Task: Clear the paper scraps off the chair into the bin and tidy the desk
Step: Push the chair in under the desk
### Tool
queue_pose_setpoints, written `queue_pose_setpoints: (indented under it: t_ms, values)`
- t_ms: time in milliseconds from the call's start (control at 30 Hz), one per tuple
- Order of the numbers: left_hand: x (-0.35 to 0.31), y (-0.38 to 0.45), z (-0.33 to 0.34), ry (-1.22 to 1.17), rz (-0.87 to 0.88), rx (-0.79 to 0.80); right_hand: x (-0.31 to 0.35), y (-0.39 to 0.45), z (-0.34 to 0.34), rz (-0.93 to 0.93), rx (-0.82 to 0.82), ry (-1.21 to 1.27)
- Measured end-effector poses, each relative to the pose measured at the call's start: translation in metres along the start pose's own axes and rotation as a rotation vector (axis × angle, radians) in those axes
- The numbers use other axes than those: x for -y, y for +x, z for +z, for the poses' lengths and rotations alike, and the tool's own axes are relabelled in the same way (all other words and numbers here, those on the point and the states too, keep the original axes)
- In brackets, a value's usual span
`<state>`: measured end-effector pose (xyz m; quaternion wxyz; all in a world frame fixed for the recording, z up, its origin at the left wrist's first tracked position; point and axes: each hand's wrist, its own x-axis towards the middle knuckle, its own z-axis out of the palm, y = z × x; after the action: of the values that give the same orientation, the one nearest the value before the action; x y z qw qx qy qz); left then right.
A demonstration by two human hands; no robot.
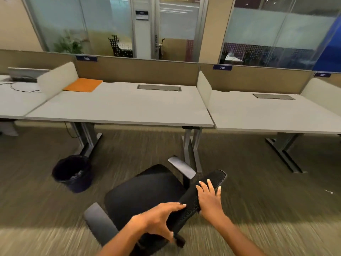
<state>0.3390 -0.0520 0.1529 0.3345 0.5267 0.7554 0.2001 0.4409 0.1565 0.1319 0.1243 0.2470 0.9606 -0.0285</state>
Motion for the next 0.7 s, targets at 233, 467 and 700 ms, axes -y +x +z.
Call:
queue_pose_setpoints:
  t_ms: [233,467,700]
  values:
    - [0.059,-0.076,-0.028,0.074,-0.193,-0.166,0.061,-0.023,0.001,-0.288,-0.096,0.202]
    - [0.101,-0.114,-0.035,0.317,-0.372,-0.522,0.132,-0.012,-0.014,-0.308,-0.174,0.286]
    - [0.146,-0.131,-0.057,0.535,-0.397,-0.682,0.198,0.001,-0.016,-0.283,-0.293,0.242]
